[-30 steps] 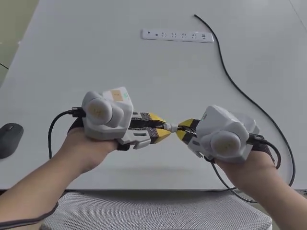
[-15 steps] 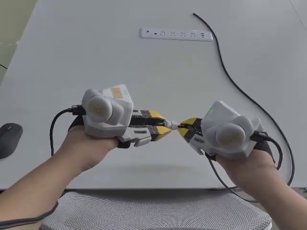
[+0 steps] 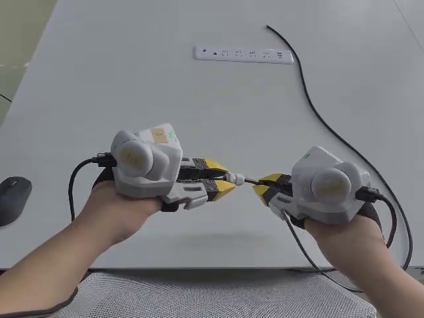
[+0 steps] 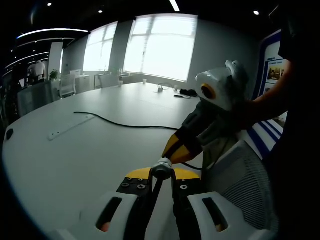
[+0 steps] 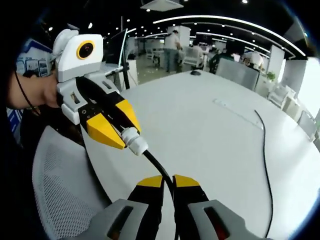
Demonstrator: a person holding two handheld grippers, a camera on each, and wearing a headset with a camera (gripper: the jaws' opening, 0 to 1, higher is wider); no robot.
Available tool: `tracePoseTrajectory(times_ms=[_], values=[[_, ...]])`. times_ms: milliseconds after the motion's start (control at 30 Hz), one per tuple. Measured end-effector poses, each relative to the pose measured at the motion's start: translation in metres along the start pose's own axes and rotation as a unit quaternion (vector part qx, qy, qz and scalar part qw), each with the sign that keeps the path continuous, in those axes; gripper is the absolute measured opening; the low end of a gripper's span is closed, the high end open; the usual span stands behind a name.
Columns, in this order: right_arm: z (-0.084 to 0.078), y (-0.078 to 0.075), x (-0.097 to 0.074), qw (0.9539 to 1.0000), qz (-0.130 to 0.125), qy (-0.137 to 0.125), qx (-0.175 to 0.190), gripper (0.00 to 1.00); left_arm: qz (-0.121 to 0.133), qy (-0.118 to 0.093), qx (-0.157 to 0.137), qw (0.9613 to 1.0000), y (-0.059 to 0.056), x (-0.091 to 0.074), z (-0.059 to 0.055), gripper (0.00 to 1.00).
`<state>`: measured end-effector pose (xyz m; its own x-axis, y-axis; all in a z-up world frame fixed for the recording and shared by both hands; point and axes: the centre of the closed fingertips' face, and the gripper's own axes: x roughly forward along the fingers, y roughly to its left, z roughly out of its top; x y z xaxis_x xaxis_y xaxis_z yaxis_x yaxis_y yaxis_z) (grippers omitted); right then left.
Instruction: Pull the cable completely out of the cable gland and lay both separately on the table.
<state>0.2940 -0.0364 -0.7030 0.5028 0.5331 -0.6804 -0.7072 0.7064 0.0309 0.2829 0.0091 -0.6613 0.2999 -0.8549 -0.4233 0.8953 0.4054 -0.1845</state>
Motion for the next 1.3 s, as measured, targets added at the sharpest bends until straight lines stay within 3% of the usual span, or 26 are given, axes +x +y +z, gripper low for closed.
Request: tracePoseTrajectory(times_ms=[167, 333, 633, 767, 1000, 1300], values=[[-0.009, -0.009, 0.001, 0.9997, -0.007, 0.009, 0.02, 0.01, 0.001, -0.001, 0.0, 1.0, 0.002, -0.001, 0.001, 0.15], [-0.02, -0.018, 0.001, 0.9976, -0.012, 0.022, 0.065, 0.01, 0.0, 0.0, 0.0, 1.0, 0.001, -0.002, 0.001, 0.15], [-0.045, -0.03, 0.006, 0.9889, -0.024, 0.049, 0.138, 0.01, 0.0, -0.002, -0.003, 1.0, 0.002, -0.001, 0.001, 0.15], [-0.055, -0.032, 0.007, 0.9822, -0.026, 0.062, 0.175, 0.01, 0.001, -0.002, -0.003, 1.0, 0.003, -0.003, 0.001, 0.15], [-0.064, -0.032, 0.011, 0.9779, -0.028, 0.082, 0.191, 0.01, 0.001, -0.004, -0.004, 1.0, 0.002, -0.003, 0.001, 0.15], [-0.063, -0.032, 0.009, 0.9846, -0.029, 0.077, 0.154, 0.02, 0.001, -0.004, -0.006, 1.0, 0.002, -0.004, 0.0, 0.15]])
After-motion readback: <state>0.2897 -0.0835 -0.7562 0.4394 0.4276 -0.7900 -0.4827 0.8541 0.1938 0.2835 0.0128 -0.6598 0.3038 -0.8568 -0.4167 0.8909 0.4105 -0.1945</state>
